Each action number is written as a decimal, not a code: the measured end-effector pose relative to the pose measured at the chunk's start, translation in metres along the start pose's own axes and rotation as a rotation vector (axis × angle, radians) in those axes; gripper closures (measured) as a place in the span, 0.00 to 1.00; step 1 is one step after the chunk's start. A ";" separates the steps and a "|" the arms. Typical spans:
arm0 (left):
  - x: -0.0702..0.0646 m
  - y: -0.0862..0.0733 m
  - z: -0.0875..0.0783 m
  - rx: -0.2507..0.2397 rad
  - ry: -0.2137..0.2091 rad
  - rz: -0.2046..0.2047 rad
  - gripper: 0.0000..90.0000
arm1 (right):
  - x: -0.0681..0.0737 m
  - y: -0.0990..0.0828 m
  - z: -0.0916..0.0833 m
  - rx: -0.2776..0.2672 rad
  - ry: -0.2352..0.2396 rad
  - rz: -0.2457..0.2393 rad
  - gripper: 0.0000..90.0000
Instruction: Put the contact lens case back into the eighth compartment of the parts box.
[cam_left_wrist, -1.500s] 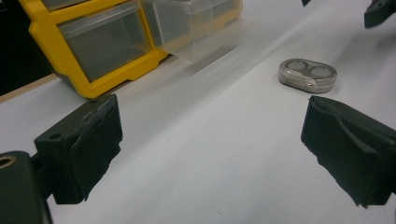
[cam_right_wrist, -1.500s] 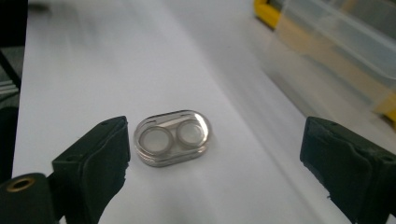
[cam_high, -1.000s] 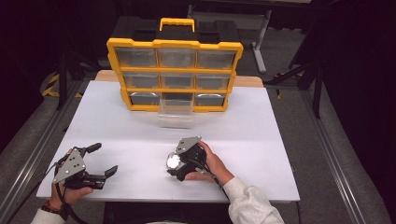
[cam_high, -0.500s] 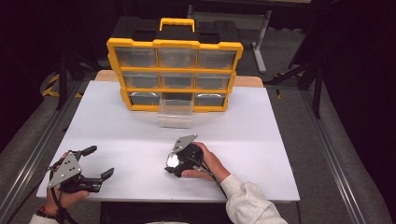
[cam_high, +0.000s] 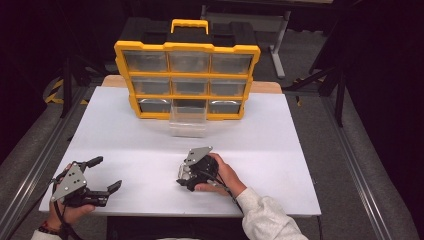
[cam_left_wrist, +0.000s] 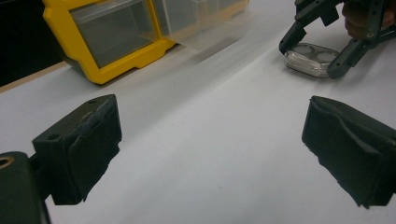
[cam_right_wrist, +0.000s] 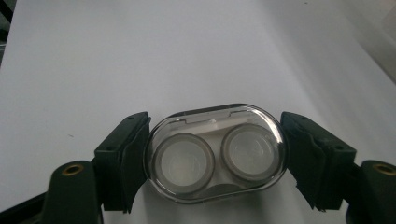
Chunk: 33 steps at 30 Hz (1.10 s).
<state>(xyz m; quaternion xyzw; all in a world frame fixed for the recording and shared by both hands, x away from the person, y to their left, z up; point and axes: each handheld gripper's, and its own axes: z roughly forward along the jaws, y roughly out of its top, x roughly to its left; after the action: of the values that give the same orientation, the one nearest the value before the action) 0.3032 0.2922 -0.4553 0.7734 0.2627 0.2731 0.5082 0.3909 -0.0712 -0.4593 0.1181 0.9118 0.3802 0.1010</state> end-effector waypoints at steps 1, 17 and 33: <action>0.000 0.000 0.000 0.000 0.002 0.000 0.06 | 0.001 0.000 -0.001 -0.008 -0.002 0.006 0.31; -0.001 0.000 0.000 -0.004 0.003 -0.002 0.07 | 0.007 -0.001 -0.013 -0.043 -0.062 -0.037 0.31; 0.002 -0.002 0.001 -0.009 -0.011 -0.014 0.06 | 0.014 0.000 -0.027 -0.088 -0.085 -0.054 0.31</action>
<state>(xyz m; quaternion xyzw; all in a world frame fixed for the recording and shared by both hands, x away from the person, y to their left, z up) 0.3046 0.2935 -0.4569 0.7708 0.2640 0.2668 0.5149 0.3699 -0.0847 -0.4417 0.1052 0.8919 0.4117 0.1550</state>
